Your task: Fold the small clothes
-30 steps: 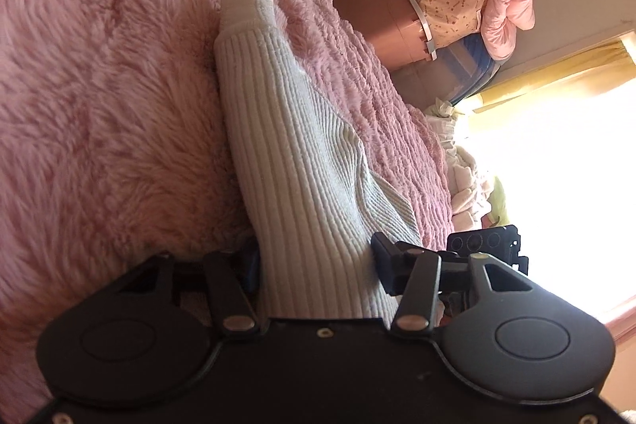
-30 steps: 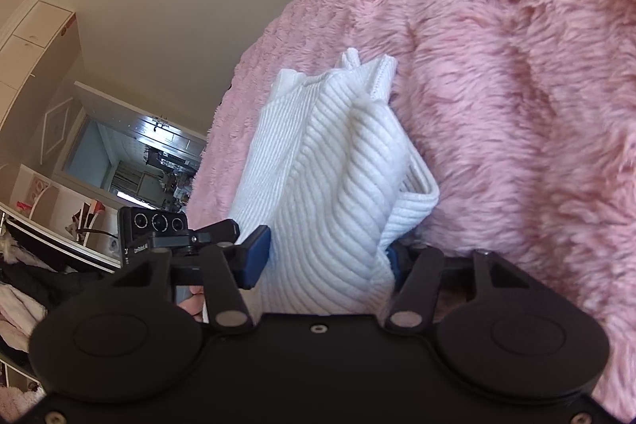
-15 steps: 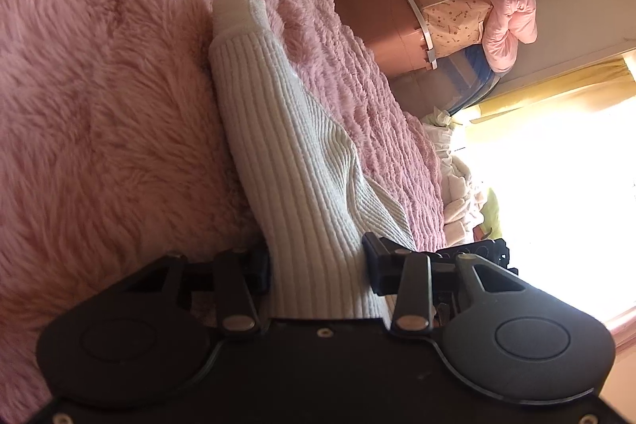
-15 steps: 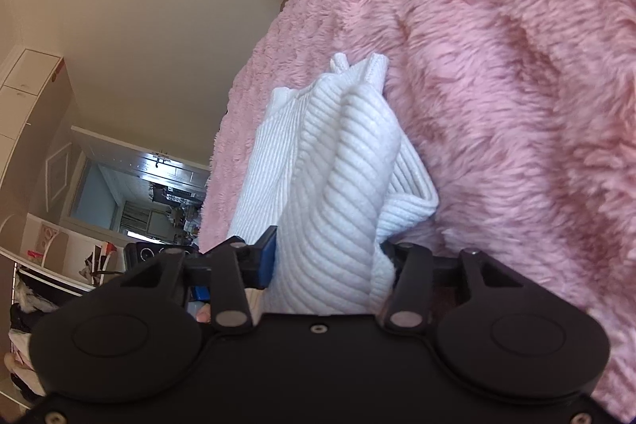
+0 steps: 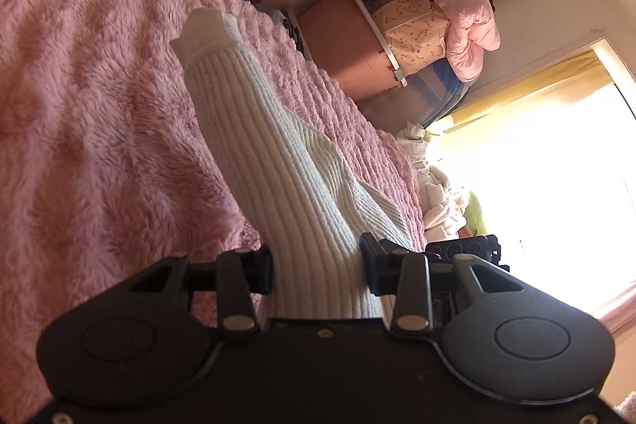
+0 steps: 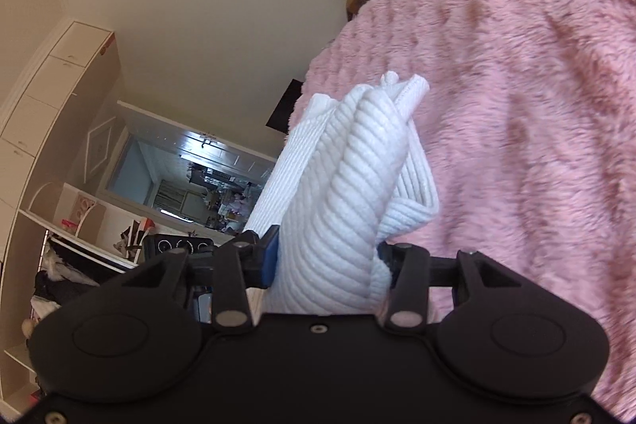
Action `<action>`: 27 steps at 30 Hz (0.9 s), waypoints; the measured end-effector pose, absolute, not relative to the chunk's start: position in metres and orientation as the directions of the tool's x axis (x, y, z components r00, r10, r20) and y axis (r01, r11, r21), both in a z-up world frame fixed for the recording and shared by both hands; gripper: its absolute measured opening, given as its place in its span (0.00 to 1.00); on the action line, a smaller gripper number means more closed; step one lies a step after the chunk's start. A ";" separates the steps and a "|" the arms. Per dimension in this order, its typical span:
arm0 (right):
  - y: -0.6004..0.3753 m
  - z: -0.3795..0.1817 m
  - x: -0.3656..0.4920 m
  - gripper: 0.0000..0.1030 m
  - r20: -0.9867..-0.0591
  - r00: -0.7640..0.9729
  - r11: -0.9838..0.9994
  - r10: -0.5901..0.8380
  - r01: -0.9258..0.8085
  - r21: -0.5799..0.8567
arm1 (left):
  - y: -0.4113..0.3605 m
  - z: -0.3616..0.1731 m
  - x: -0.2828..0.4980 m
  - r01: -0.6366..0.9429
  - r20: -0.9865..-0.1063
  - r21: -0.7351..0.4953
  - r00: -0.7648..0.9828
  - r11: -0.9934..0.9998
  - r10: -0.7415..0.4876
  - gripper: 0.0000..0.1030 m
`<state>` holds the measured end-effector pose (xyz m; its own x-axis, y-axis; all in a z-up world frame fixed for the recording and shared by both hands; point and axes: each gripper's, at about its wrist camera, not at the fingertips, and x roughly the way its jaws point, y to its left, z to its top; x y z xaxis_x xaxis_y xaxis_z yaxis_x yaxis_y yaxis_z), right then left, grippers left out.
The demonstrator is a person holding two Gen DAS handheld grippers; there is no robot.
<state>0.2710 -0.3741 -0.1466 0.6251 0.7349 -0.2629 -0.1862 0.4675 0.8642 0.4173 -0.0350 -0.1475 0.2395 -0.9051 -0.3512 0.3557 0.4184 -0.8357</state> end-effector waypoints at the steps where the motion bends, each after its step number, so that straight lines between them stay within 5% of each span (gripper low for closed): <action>1: -0.367 -0.144 0.265 0.43 -0.259 0.621 0.475 0.739 -0.208 0.855 | -0.024 -0.142 0.407 0.361 -0.357 -0.829 0.246 0.427 -0.901 0.38; 8: -0.313 -0.155 0.236 0.43 -0.289 0.592 0.511 0.752 -0.246 0.824 | 0.035 -0.162 0.352 0.328 -0.379 -0.823 0.290 0.464 -0.879 0.38; 18: -0.293 -0.232 0.236 0.44 -0.475 0.552 0.642 0.685 -0.149 0.752 | 0.056 -0.256 0.324 0.232 -0.467 -0.803 0.324 0.548 -0.822 0.40; 27: -0.303 -0.252 0.232 0.53 -0.438 0.545 0.593 0.715 -0.142 0.792 | 0.064 -0.260 0.320 0.250 -0.509 -0.758 0.350 0.602 -0.787 0.50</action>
<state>0.2317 -0.3030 -0.2522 0.5452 0.7151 -0.4376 -0.1419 0.5931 0.7925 0.3196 0.0636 -0.2603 0.3502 -0.7865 -0.5087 0.2501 0.6019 -0.7584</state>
